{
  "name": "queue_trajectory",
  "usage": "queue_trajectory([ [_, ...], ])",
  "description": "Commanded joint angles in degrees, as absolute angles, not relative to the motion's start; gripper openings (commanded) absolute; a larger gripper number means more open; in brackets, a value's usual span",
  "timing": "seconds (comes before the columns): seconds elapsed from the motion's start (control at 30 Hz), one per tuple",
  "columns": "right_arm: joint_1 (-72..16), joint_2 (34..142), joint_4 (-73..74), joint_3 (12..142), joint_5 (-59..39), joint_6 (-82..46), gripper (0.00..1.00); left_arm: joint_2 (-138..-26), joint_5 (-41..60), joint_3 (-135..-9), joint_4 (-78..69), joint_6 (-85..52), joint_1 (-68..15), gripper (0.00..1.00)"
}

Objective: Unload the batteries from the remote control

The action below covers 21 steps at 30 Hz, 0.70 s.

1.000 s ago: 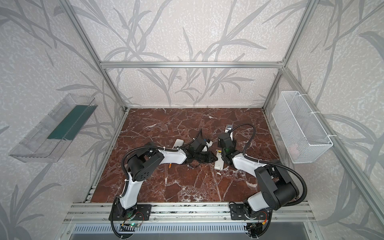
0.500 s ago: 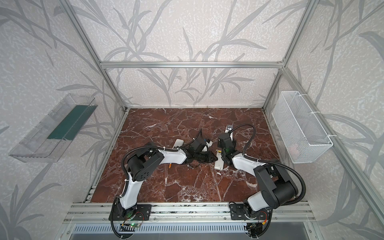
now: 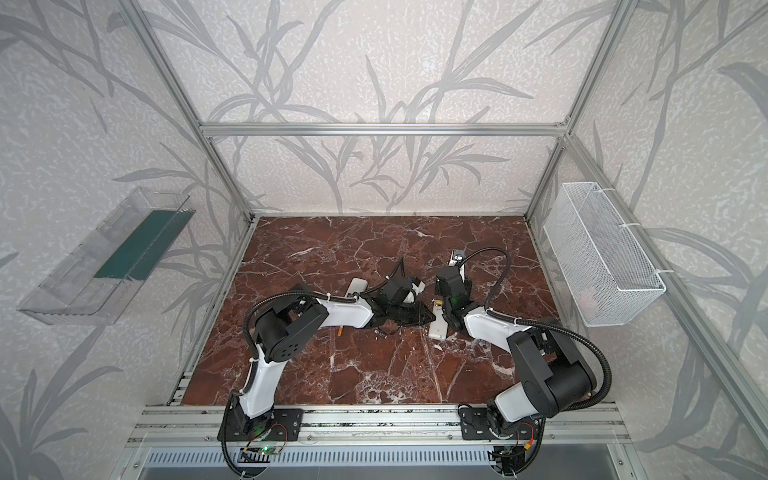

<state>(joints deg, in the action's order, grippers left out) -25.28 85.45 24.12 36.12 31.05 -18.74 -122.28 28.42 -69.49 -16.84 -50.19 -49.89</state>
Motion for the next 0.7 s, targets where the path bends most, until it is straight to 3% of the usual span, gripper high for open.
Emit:
queue_trajectory([
  [0.0, -25.44, 84.46, 24.46, 34.97, 32.52, -18.20, 0.00, -124.54, 27.68, -69.70, -14.77, -50.94, -50.15, 0.23],
  [0.67, -25.41, 85.81, 24.95, 35.42, 31.73, -18.79, 0.00, -124.72, 27.86, -69.96, -14.68, -50.73, -50.10, 0.23],
])
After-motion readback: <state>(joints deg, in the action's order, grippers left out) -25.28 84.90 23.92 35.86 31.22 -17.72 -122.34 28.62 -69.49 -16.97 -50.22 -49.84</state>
